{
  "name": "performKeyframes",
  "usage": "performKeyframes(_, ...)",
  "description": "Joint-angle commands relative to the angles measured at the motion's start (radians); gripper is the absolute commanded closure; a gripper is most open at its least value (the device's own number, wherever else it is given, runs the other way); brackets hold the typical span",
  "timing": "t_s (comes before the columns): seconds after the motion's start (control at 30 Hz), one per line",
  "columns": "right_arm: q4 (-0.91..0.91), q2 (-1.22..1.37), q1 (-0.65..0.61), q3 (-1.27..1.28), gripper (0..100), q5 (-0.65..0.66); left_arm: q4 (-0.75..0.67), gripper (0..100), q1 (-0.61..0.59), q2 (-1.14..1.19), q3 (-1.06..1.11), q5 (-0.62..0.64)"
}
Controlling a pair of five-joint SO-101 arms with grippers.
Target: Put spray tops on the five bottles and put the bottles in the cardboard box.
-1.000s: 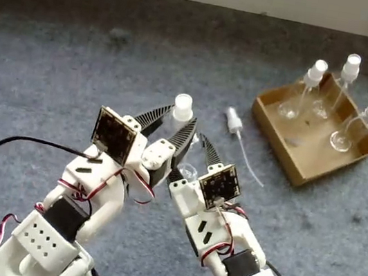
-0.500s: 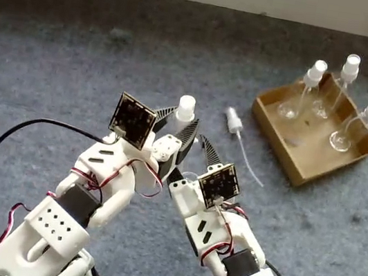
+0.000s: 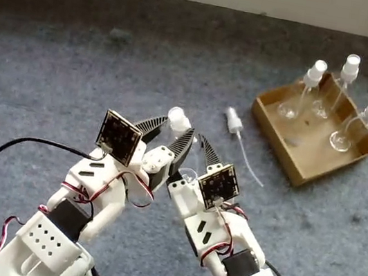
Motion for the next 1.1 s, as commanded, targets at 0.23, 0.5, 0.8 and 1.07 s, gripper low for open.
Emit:
performKeyframes(0.23,0.001,-0.015,-0.004,0.116,82.0,0.000,0.000,84,-0.010,-0.019,-0.013,0.008)
performKeyframes(0.5,0.002,-0.015,-0.004,0.116,82.0,0.000,0.003,84,-0.010,-0.021,-0.101,0.006)
performKeyframes(0.8,0.002,-0.015,-0.004,0.116,82.0,0.000,0.003,84,0.015,-0.021,-0.107,0.008)
performKeyframes(1.07,0.004,-0.015,-0.004,0.116,82.0,0.000,0.003,84,0.015,-0.025,-0.113,0.008)
